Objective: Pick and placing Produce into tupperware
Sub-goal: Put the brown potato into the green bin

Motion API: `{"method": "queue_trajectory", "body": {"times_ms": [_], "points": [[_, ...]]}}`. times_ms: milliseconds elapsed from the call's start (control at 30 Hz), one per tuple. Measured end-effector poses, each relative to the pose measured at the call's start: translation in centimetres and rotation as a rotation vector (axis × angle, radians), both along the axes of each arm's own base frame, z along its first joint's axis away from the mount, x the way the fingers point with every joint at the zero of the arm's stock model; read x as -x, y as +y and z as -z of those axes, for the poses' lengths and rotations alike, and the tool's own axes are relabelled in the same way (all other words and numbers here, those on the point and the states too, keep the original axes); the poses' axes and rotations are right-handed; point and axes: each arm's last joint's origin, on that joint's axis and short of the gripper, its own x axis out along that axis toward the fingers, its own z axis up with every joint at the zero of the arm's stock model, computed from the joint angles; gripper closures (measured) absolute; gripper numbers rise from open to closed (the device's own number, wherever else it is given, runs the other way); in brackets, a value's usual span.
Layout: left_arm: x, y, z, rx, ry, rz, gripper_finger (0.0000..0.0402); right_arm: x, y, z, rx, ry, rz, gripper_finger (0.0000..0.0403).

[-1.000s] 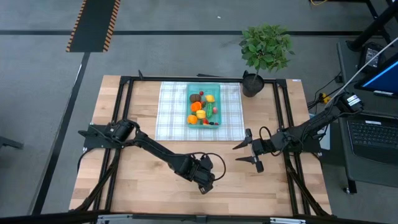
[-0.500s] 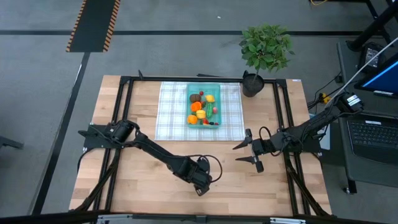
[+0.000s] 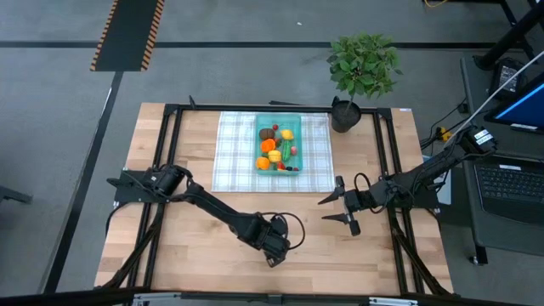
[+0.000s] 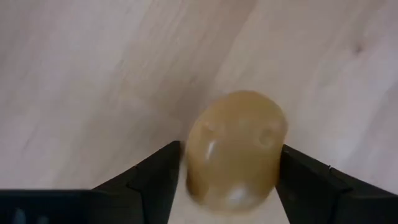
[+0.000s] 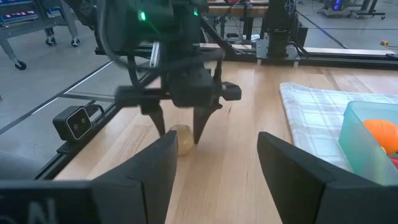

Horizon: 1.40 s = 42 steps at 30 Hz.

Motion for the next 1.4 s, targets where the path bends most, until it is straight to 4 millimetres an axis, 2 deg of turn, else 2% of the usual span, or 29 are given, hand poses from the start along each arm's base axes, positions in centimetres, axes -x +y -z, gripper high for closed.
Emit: {"method": "queue_trajectory", "body": {"times_ms": [333, 700, 1000, 1100, 1233, 1400], "points": [[-0.1, 0.2, 0.4, 0.007, 0.028, 0.017, 0.0241, 0.0, 0.0, 0.1, -0.017, 0.013, 0.004, 0.0180], [-0.1, 0.3, 0.5, 0.034, 0.044, 0.045, 0.0230, 0.0, 0.0, 0.1, -0.017, 0.013, 0.003, 0.0180], [-0.1, 0.6, 0.1, 0.028, 0.046, 0.117, 0.0243, 0.0, 0.0, 0.1, -0.015, 0.019, 0.003, 0.0180], [0.2, 0.7, -1.0, 0.004, 0.027, 0.147, 0.0243, 0.0, 0.0, 0.2, -0.012, 0.025, 0.004, 0.0180], [0.7, 1.1, -4.2, -0.047, -0.057, 0.173, 0.0240, 0.1, 0.0, 0.3, -0.007, 0.035, 0.004, 0.0180], [2.0, 1.4, -8.1, -0.197, -0.164, 0.218, 0.0244, 0.1, 0.0, 0.4, -0.004, 0.041, 0.002, 0.0180]]}}
